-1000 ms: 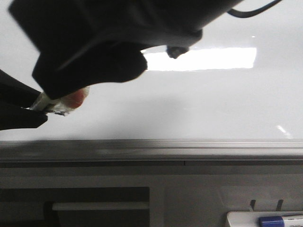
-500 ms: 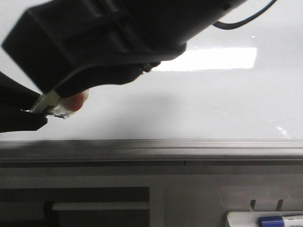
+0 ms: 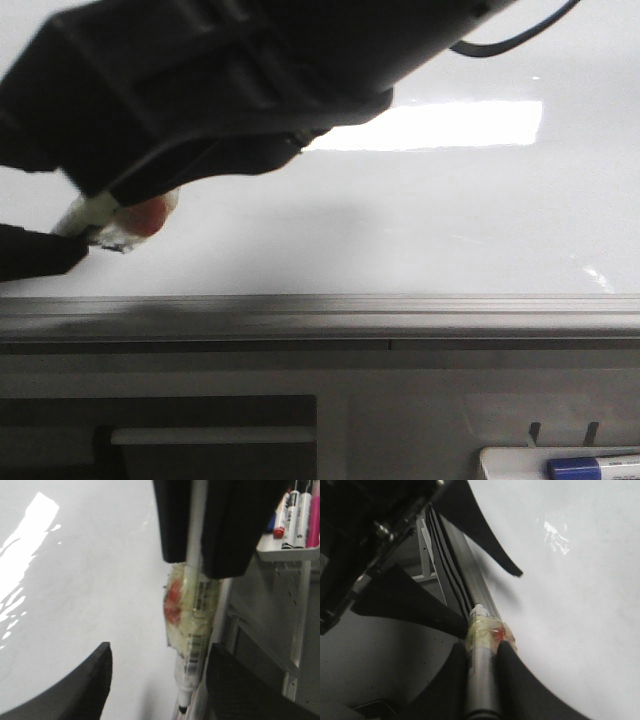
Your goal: Write number 3 on whiteboard
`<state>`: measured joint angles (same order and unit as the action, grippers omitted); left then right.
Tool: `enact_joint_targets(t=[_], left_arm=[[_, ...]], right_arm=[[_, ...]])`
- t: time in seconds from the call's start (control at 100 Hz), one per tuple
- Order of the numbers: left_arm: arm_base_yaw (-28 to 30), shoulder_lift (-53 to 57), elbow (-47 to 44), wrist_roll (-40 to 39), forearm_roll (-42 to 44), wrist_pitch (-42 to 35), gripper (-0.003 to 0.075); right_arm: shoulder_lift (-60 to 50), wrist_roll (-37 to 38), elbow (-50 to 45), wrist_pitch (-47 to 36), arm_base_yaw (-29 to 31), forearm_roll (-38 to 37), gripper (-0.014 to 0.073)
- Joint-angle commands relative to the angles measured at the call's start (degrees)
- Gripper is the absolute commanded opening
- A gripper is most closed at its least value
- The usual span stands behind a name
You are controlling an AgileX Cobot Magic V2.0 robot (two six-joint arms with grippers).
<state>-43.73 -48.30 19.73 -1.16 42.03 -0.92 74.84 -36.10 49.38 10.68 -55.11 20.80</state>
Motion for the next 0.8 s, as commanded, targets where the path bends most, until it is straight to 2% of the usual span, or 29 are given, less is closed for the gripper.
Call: enact_joint_targets(t=[0.0,0.18,0.3,0.54,0.64,0.79], left_arm=[[0.05,4.09,1.54,-0.43,-4.43,0.19,0.0447],[0.05,15.70,1.54,-0.43,-6.99,3.83,0.0407],[0.05,20.48,1.54,-0.43,-6.99,3.84,0.0328],[0.05,21.33,1.54,-0.43,-6.99,3.84,0.0132],[0.05,21.23,1.54,-0.43,-6.99,3.84,0.0100],[0.05,21.14,1.54,-0.52,-7.43,3.84,0.0100]], right_arm=[[-3.99,-0.37,1.97,-3.56,1.82,0.47,-0.0062],[-9.66,0.00,1.97,0.94,9.44,0.47,-0.0062],[-11.72,0.00,1.97,1.11,12.68,0.47,-0.0062],[-11.05,0.00,1.97,-1.98,12.84,0.93,-0.0062],[-9.73,0.00,1.97,-3.69,12.86,0.93,-0.0062],[-8.17,0.00,2.94,-5.38,13.11,0.83,-0.0062]])
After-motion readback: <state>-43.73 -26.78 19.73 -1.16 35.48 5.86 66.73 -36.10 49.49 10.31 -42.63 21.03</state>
